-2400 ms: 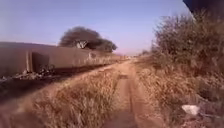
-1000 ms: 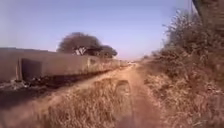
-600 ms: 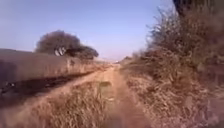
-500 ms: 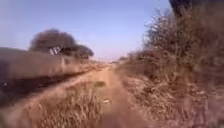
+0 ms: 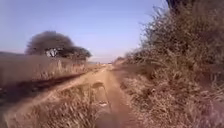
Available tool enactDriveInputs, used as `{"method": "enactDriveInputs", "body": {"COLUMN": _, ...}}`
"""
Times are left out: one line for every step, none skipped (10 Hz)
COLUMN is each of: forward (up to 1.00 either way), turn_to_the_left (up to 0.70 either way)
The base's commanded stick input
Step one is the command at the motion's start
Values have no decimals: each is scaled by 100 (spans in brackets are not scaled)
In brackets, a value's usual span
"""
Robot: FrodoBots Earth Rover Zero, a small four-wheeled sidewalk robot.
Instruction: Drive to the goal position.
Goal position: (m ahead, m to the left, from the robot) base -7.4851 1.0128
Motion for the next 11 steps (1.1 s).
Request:
{"method": "enactDriveInputs", "body": {"forward": 70, "turn_to_the_left": 0}}
{"method": "enactDriveInputs", "body": {"forward": 70, "turn_to_the_left": 0}}
{"method": "enactDriveInputs", "body": {"forward": 70, "turn_to_the_left": 0}}
{"method": "enactDriveInputs", "body": {"forward": 70, "turn_to_the_left": 0}}
{"method": "enactDriveInputs", "body": {"forward": 70, "turn_to_the_left": 0}}
{"method": "enactDriveInputs", "body": {"forward": 70, "turn_to_the_left": 0}}
{"method": "enactDriveInputs", "body": {"forward": 70, "turn_to_the_left": 0}}
{"method": "enactDriveInputs", "body": {"forward": 70, "turn_to_the_left": 0}}
{"method": "enactDriveInputs", "body": {"forward": 70, "turn_to_the_left": 0}}
{"method": "enactDriveInputs", "body": {"forward": 70, "turn_to_the_left": 0}}
{"method": "enactDriveInputs", "body": {"forward": 70, "turn_to_the_left": 0}}
